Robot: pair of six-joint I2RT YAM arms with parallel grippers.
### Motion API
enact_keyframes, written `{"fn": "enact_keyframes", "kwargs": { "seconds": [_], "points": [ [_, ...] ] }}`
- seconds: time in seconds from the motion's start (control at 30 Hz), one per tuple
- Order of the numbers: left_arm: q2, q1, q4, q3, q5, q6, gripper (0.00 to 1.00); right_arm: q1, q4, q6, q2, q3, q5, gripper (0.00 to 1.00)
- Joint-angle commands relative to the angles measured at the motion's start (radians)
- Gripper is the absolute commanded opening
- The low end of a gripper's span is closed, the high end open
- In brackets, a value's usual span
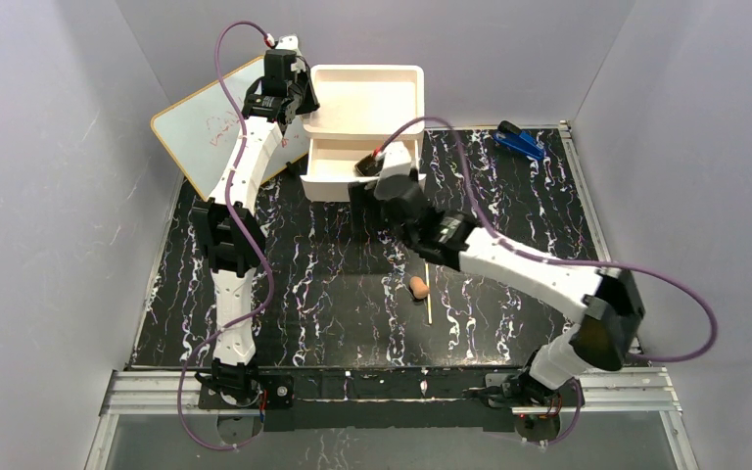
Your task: Organize the makeup
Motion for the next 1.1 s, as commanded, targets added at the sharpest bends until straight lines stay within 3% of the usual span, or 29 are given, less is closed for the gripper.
{"fn": "enact_keyframes", "kwargs": {
  "seconds": [0.0,0.27,0.6,0.9,1.07],
  "points": [
    [-0.004,-0.022,0.015,0.038,0.079,-0.042,0.00,0.009,-0.004,0.174,0.068,-0.085,-0.038,0.99],
    [-0.011,-0.022,0.016,0.035,0.083,-0.042,0.00,0.011,0.016,0.204,0.245,0.038,-0.029,0.99],
    [-0.012,-0.022,0.015,0.040,0.094,-0.045,0.00,-0.001,-0.011,0.023,0.434,0.361,0.037,0.99],
    [-0.021,-0.022,0.016,0.040,0.094,-0.043,0.00,-0.113,-0.101,-0.084,0.651,0.696,0.045,0.99],
    [-0.028,-0.022,0.013,0.037,0.086,-0.035,0.00,-0.166,-0.116,-0.143,0.709,0.791,0.058,0.99]
  ]
}}
